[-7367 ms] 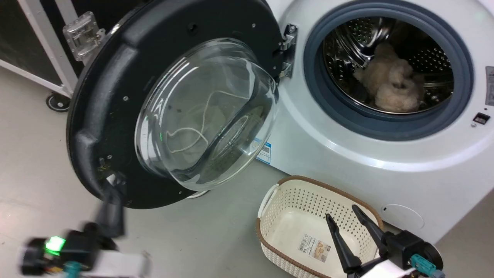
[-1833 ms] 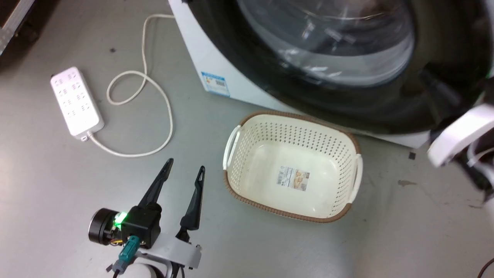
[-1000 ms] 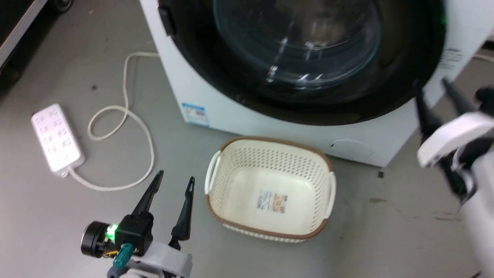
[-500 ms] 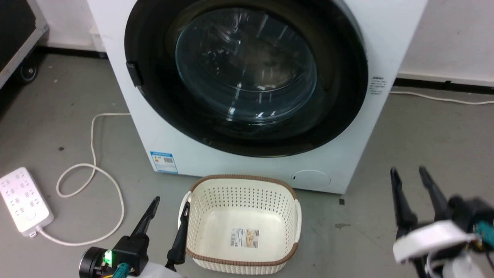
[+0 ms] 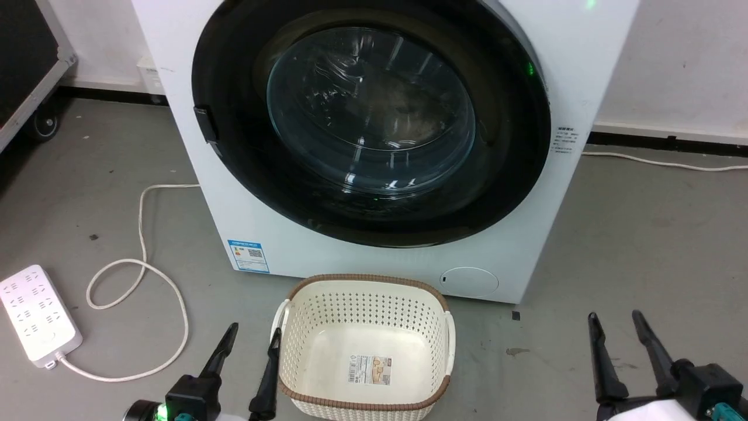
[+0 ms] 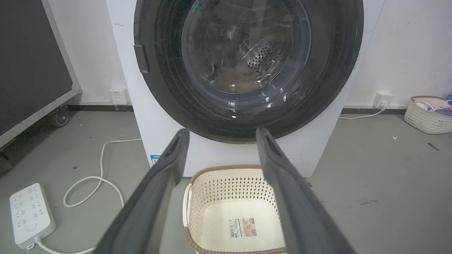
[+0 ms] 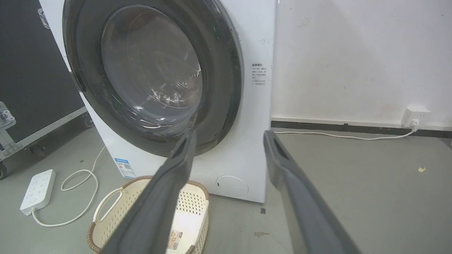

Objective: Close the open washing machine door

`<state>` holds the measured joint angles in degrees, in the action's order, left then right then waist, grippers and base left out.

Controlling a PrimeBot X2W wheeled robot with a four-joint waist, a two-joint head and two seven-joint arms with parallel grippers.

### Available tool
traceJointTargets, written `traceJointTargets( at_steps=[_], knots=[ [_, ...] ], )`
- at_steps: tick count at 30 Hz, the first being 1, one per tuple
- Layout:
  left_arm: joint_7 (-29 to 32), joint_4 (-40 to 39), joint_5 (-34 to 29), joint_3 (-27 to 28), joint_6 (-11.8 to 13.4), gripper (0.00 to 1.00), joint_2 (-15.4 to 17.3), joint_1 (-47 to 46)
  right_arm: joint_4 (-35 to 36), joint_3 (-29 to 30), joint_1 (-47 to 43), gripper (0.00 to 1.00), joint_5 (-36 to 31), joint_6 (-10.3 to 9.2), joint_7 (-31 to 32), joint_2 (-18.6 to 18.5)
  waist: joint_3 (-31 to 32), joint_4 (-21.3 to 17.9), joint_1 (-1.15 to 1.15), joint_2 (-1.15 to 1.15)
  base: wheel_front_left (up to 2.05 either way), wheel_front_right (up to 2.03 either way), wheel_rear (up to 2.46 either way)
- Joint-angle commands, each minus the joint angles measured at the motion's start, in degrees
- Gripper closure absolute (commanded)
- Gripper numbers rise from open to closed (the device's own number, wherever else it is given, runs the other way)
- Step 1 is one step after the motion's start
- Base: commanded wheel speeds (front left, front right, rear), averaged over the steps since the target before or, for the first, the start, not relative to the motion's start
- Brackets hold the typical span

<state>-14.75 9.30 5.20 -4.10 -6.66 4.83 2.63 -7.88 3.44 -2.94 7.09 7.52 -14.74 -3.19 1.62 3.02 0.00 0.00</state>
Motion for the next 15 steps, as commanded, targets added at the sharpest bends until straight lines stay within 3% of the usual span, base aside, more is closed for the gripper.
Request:
traceJointTargets(
  at_steps=[1,15],
  knots=[
    [0.1,0.1,0.0,0.0,0.0,1.00,0.0,0.0,0.0,0.0,-0.1,1.00,0.0,0.01,0.0,0.0,0.0,0.0,0.00,0.00,0.00,0.00,0.00],
    [1.3,-0.7,-0.4,0.2,0.6,1.00,-0.2,-0.2,0.6,-0.3,0.2,1.00,-0.6,0.01,1.3,0.0,-0.1,-0.2,0.00,0.00,0.00,0.00,0.00]
  ],
)
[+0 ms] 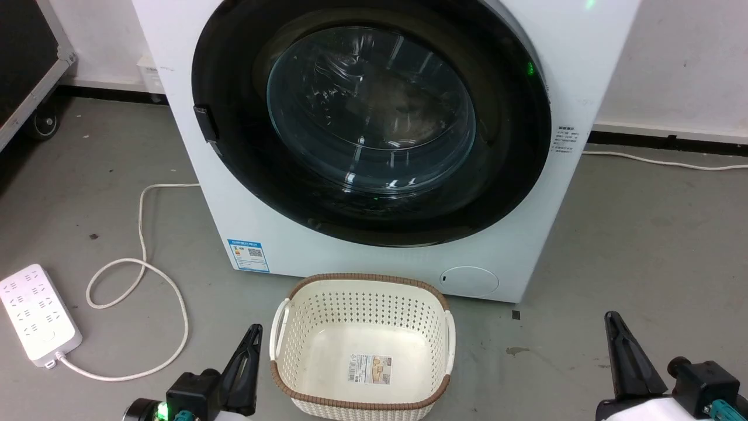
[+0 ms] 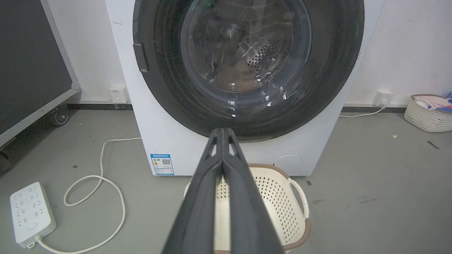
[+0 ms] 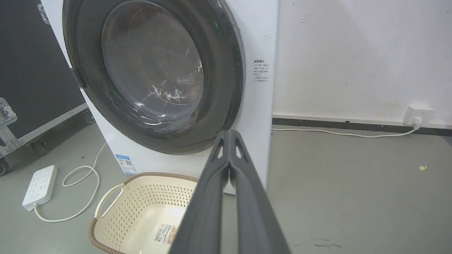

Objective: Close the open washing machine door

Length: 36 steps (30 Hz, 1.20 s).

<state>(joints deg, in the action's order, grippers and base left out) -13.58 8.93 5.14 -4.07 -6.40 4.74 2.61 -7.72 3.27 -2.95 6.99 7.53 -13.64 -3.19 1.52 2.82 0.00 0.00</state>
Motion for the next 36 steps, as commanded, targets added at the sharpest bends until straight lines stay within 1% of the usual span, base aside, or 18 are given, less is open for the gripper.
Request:
traceJointTargets(
  at_steps=[1,36],
  knots=[
    [0.3,-0.4,-0.4,0.2,0.4,1.00,-0.1,-0.2,0.5,-0.2,0.3,1.00,-0.5,0.00,0.3,0.0,0.0,0.0,0.00,0.00,0.00,0.00,0.00],
    [5.1,-3.5,-2.1,1.6,2.5,1.00,-0.7,-1.1,3.1,-1.3,1.2,1.00,-2.9,-0.02,5.1,0.1,-0.6,-1.0,0.00,0.00,0.00,0.00,0.00]
  ],
)
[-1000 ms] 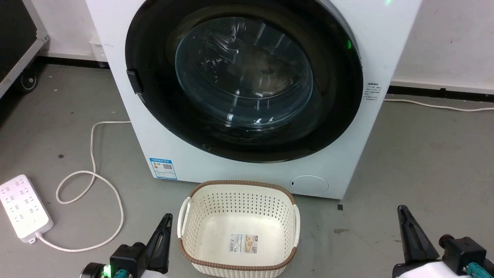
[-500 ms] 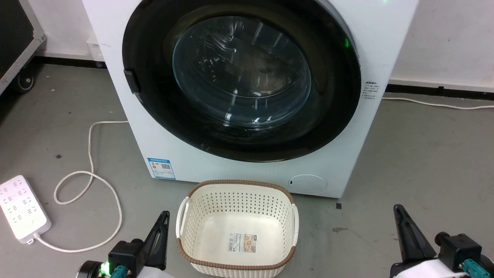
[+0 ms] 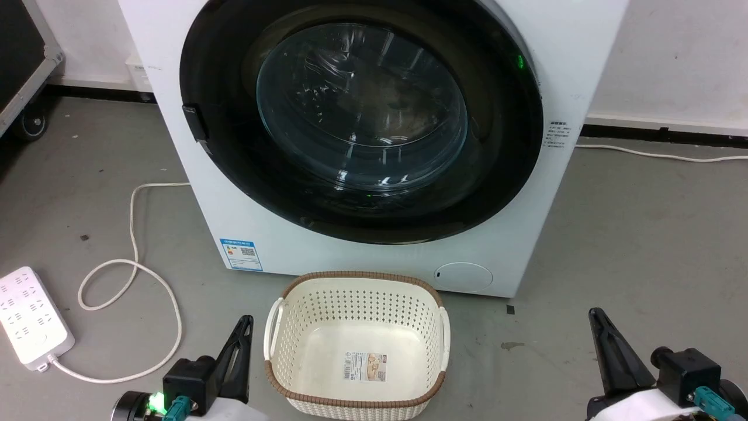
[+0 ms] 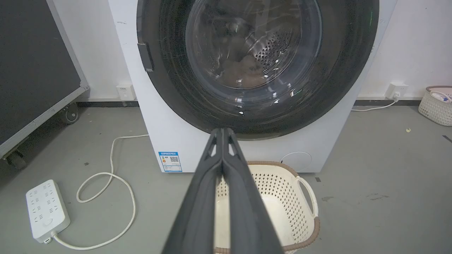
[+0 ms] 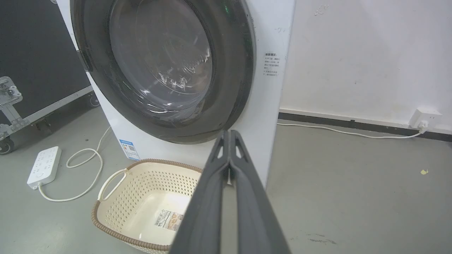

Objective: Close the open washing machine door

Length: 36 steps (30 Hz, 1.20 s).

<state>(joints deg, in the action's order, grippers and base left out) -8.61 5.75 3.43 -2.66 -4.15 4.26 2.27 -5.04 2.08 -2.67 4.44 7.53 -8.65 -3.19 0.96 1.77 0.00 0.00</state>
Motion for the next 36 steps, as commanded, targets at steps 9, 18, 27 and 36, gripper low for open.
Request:
traceJointTargets(
  at_steps=[9,18,27,36],
  knots=[
    [1.2,-1.0,-0.8,0.5,0.8,1.00,-0.4,-0.9,1.0,-0.3,1.2,1.00,-0.8,-0.02,1.2,0.2,-0.1,-0.2,0.00,0.00,0.00,0.00,0.00],
    [2.2,-1.6,-1.2,0.8,1.2,1.00,-0.5,-1.1,1.6,-0.6,1.4,1.00,-1.3,-0.02,2.2,0.2,-0.2,-0.4,0.00,0.00,0.00,0.00,0.00],
    [3.3,-2.3,-1.5,1.1,1.7,1.00,-0.7,-1.3,2.1,-0.8,1.6,1.00,-1.9,-0.03,3.3,0.2,-0.4,-0.7,0.00,0.00,0.00,0.00,0.00],
    [4.4,-3.1,-1.9,1.5,2.3,1.00,-0.8,-1.5,2.8,-1.1,1.8,1.00,-2.4,-0.03,4.5,0.2,-0.5,-0.9,0.00,0.00,0.00,0.00,0.00]
  ],
)
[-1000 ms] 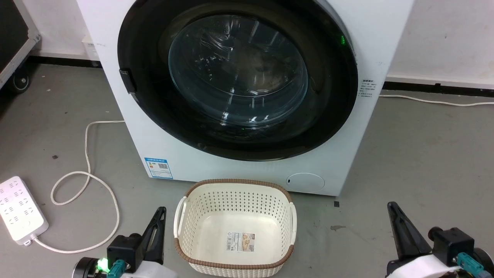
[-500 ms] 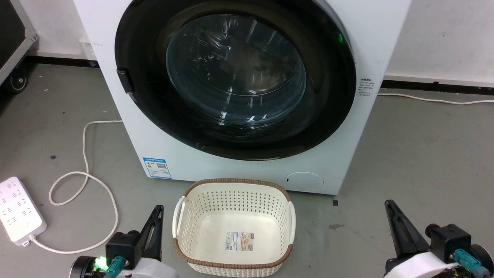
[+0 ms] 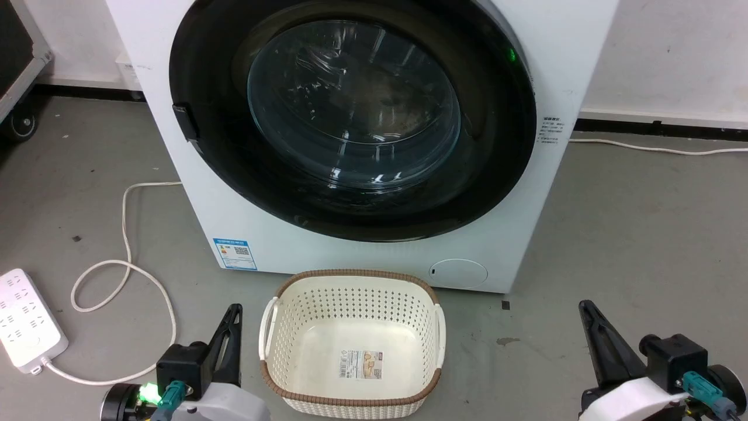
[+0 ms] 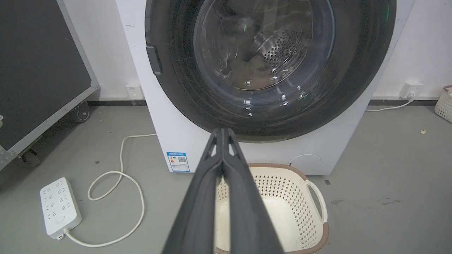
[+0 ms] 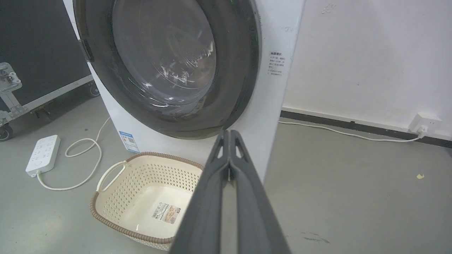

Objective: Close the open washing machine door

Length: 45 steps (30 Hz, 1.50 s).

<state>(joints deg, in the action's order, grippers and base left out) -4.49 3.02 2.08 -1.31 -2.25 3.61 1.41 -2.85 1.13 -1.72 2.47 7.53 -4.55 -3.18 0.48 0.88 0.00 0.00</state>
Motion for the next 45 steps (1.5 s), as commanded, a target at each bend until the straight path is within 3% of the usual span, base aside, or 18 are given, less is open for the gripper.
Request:
traceJointTargets(
  at_steps=[1,45],
  knots=[
    [0.4,-0.4,-0.6,0.2,0.4,1.00,-0.2,-0.7,0.7,-0.2,0.9,1.00,-0.5,-0.03,0.5,0.2,0.0,0.0,0.00,0.00,0.00,0.00,0.00],
    [4.5,-3.0,-2.1,1.3,2.2,1.00,-0.7,-1.4,2.9,-1.1,1.7,1.00,-2.5,-0.04,4.6,0.3,-0.5,-0.9,0.00,0.00,0.00,0.00,0.00]
  ],
)
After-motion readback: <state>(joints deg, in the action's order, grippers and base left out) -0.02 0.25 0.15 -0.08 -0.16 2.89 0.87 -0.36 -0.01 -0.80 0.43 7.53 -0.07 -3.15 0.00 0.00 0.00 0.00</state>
